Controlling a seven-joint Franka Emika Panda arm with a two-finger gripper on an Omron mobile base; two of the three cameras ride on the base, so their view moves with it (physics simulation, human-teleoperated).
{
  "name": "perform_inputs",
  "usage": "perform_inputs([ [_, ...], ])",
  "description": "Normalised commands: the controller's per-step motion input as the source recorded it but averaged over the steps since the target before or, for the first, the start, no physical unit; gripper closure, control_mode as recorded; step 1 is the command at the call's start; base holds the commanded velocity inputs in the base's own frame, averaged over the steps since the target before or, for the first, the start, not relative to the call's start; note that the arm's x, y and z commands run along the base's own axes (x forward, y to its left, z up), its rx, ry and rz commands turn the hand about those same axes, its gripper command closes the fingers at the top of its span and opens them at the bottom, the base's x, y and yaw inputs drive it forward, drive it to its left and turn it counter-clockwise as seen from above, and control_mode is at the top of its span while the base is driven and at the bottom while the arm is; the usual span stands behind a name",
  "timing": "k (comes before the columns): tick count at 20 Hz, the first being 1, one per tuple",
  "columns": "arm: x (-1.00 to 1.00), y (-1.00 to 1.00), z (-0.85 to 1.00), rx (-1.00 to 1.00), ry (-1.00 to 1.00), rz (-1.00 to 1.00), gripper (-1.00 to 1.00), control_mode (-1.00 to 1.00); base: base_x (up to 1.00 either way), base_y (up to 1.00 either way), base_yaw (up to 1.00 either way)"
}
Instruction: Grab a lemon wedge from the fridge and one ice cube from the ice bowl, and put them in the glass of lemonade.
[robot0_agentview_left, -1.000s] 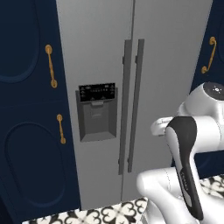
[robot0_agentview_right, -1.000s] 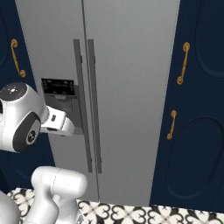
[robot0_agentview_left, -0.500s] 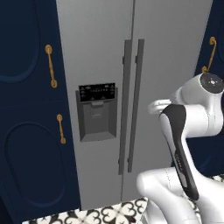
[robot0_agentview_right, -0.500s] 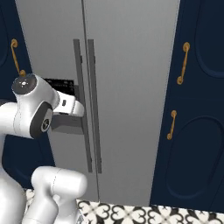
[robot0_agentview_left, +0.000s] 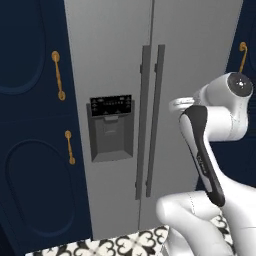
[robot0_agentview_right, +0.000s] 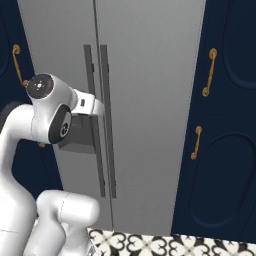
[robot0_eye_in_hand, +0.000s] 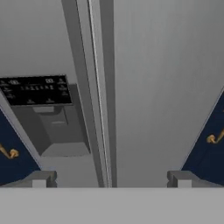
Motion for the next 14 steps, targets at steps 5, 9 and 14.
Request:
perform_inputs([
  [5,0.7,0.0,0.0,0.0,-0.03,0.0,-1.0,-1.0,0.0,0.0,0.0],
  [9,0.9,0.0,-0.01,0.0,0.0,0.0,-1.0,-1.0,0.0,0.0,0.0],
  [14,0.94,0.0,-0.07,0.0,0.0,0.0,-1.0,-1.0,0.0,0.0,0.0],
])
